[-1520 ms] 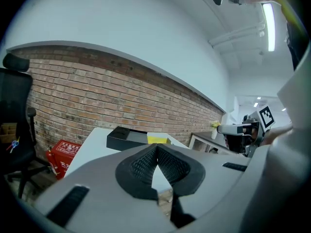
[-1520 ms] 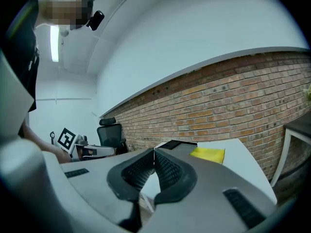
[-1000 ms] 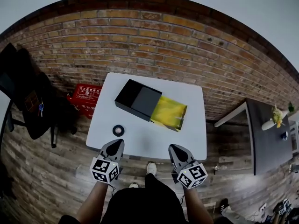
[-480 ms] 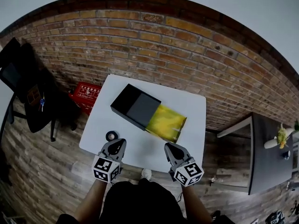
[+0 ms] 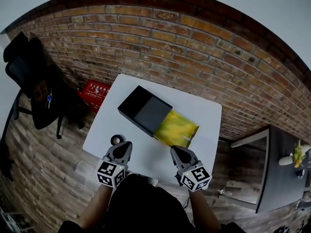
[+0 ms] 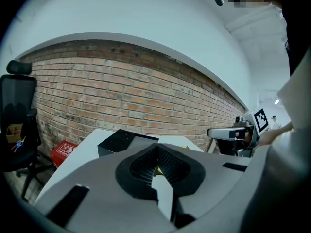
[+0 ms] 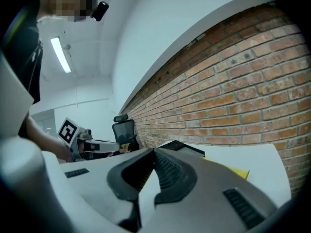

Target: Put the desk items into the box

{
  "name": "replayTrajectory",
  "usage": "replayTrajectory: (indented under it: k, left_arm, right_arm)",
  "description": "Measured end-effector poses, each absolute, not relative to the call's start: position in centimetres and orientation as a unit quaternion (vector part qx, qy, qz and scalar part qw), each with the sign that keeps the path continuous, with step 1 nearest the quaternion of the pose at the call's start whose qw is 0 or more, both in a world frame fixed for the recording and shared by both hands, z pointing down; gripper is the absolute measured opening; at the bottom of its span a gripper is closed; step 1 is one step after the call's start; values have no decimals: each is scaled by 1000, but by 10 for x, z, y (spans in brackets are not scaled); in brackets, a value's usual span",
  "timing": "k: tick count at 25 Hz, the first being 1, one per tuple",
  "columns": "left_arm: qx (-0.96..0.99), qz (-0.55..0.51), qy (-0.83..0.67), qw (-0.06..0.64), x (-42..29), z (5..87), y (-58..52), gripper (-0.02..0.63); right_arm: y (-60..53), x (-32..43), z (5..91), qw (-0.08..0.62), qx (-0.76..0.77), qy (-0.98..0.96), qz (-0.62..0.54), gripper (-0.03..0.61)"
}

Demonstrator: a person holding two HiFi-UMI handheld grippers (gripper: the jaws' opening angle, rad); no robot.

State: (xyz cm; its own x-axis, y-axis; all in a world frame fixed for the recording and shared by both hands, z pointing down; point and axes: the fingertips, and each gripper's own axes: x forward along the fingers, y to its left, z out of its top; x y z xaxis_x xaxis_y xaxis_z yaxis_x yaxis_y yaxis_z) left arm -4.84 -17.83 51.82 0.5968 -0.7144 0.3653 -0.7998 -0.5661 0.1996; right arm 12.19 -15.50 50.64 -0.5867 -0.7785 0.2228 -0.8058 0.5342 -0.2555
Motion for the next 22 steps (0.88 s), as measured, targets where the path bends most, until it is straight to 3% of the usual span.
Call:
replayTrajectory:
  k: [9,22]
  left_arm:
    - [857,131,-446,222,-82,549,-184,14]
    - [835,224,-448,229,-151,617,-196,15]
  right_arm:
    - [-171,66,523,54,413,-890,185,21]
    - [-190,-17,552,94,370,-901,205,21]
